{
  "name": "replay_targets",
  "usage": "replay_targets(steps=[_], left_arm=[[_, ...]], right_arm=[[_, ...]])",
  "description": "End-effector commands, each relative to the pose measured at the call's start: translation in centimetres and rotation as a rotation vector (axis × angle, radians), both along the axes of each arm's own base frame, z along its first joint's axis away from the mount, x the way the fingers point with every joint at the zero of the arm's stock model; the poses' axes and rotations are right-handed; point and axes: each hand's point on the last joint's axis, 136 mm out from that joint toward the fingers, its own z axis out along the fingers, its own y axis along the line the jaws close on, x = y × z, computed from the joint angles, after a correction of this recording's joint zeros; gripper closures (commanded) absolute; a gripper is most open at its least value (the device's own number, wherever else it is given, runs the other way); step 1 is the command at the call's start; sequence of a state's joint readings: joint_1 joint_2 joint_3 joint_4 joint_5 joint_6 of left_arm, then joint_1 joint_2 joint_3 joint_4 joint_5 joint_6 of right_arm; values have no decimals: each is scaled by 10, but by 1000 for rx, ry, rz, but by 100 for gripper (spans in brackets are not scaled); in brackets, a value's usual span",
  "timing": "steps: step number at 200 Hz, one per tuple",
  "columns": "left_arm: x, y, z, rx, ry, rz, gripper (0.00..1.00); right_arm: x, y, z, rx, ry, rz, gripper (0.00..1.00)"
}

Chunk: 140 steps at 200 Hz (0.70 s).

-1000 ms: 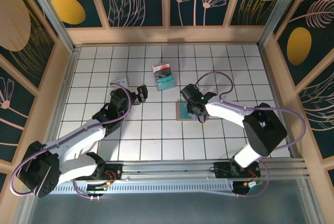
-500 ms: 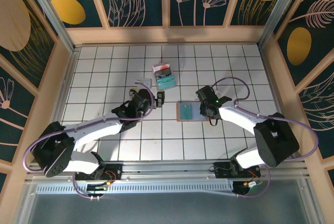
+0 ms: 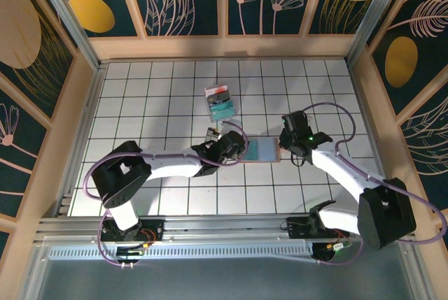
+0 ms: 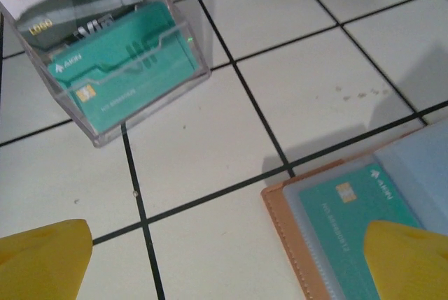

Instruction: Take the credit cards out of the card holder

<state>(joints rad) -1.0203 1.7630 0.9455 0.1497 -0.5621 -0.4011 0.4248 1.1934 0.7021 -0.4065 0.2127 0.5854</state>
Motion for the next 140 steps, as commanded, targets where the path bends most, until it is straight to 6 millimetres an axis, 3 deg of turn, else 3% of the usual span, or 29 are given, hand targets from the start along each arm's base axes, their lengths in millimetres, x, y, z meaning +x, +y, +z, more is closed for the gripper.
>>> replay_targets(steps=[1, 33, 85, 140], left_arm=[[0, -2, -8, -7, 30, 22, 1], [0, 3, -20, -11, 56, 61, 1], [-2, 4, -30, -41, 90, 102, 1], [-2, 11, -35, -30, 96, 135, 1]], right_arm=[[4, 25, 19, 133, -48, 82, 80], [5, 66, 20, 336, -59, 183, 85], [9, 84, -17, 315, 47, 213, 92], [11, 107, -32, 309, 84, 263, 94]])
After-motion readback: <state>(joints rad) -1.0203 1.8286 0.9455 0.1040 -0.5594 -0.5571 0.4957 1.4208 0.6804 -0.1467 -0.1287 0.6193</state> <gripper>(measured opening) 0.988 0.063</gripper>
